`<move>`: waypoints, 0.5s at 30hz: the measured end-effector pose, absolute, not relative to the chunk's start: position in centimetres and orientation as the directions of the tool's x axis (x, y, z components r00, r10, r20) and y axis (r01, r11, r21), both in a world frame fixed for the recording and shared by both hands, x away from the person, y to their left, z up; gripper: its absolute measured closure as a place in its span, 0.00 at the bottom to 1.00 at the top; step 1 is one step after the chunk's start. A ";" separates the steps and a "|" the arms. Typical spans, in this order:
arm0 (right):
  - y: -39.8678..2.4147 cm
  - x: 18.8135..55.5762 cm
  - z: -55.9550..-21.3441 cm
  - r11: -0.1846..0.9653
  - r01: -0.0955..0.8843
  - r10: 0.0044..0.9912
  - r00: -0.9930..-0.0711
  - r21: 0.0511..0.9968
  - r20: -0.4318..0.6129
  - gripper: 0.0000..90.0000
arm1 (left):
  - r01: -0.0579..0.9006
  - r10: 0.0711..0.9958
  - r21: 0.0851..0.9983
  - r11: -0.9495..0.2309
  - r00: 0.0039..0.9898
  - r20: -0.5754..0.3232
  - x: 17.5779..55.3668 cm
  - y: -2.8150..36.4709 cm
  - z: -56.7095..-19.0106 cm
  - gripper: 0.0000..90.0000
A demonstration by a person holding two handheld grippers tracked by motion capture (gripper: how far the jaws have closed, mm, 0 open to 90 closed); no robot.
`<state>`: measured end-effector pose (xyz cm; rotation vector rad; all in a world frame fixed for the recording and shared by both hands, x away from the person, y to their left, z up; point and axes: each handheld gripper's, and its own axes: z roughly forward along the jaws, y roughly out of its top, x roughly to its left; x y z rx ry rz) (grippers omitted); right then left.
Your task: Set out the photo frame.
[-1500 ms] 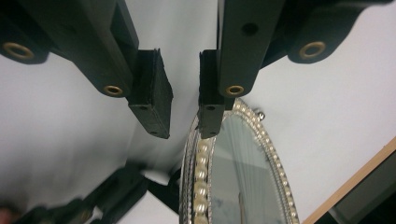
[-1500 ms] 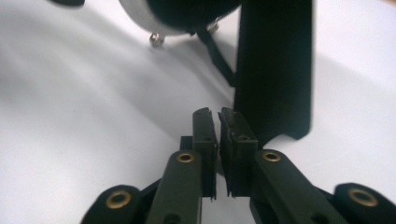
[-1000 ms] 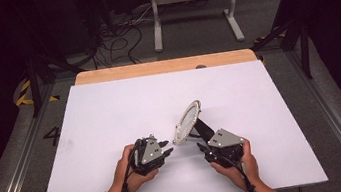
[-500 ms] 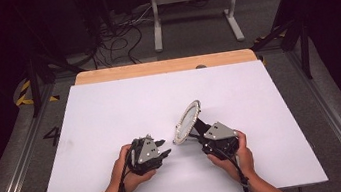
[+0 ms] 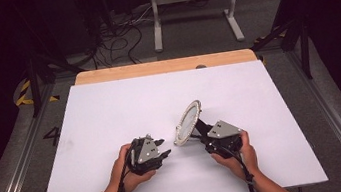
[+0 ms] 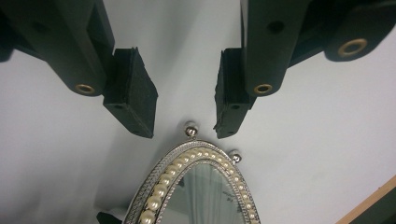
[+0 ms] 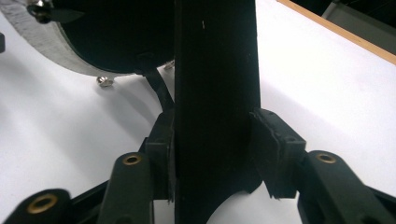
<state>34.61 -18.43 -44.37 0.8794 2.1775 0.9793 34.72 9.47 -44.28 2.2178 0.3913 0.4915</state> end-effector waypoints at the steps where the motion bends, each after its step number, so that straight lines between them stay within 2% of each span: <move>1: -18.5 34.6 -44.3 0.517 0.323 0.754 -0.610 0.793 -0.243 0.63 | 0.115 0.431 0.775 -0.621 0.876 0.215 34.7 9.5 -44.3 0.65; 15: -20.4 35.1 -44.0 0.587 0.248 0.649 -0.713 0.771 -0.265 0.67 | 0.113 0.431 0.779 -0.617 0.877 0.214 34.7 9.6 -44.1 0.63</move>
